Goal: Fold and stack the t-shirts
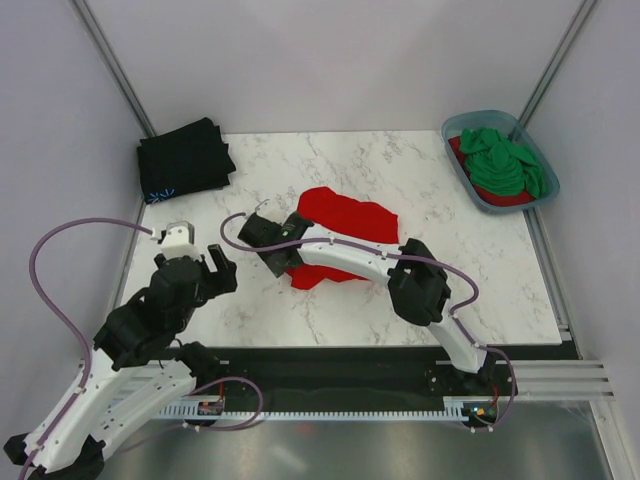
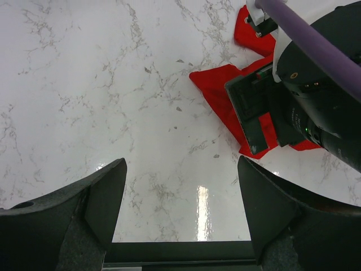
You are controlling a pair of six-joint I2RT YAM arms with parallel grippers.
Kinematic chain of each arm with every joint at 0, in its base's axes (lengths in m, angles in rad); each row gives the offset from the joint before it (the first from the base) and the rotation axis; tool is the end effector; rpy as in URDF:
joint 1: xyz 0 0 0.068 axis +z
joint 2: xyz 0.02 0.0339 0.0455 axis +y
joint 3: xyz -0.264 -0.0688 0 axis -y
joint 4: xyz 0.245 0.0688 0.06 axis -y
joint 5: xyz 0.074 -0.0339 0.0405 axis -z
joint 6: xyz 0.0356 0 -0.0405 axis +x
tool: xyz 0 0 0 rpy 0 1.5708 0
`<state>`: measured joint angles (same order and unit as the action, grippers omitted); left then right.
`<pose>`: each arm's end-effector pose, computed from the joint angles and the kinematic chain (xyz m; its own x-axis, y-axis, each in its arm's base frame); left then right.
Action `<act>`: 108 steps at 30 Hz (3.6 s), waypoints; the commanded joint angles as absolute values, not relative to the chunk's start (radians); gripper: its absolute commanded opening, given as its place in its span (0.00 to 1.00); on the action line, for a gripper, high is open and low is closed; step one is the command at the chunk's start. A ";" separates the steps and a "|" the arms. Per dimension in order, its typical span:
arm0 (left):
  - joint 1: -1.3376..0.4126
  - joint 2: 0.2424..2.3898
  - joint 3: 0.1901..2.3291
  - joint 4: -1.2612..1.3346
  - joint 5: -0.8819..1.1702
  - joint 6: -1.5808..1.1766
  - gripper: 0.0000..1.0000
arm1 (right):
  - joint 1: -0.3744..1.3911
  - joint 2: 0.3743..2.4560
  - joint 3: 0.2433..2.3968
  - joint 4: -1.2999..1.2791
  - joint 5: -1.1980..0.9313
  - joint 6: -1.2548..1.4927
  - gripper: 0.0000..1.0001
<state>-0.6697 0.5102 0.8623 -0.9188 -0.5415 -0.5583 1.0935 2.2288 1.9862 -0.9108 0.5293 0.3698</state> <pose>0.0797 -0.0397 0.3271 -0.4582 -0.2163 -0.8622 -0.0610 0.9753 -0.2122 0.2347 0.4147 0.2260 -0.6347 -0.5481 -0.5448 -0.4754 0.8327 -0.2839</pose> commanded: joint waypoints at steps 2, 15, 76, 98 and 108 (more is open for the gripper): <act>-0.669 0.492 0.859 -0.902 -0.577 -0.581 0.86 | 1.092 2.250 2.063 -0.980 0.684 0.293 0.92; -0.669 0.489 0.857 -0.902 -0.583 -0.584 0.87 | 1.092 2.293 2.083 -0.931 0.678 0.265 0.00; -0.667 0.739 0.874 -0.888 -0.511 -0.595 0.85 | 0.795 1.341 0.885 -0.614 0.368 0.707 0.64; -0.667 0.738 0.870 -0.881 -0.508 -0.591 0.85 | 0.716 1.287 0.902 -0.699 0.406 0.647 0.00; -0.667 0.765 0.870 -0.877 -0.500 -0.589 0.85 | 0.547 1.049 1.265 -1.121 0.777 0.552 0.00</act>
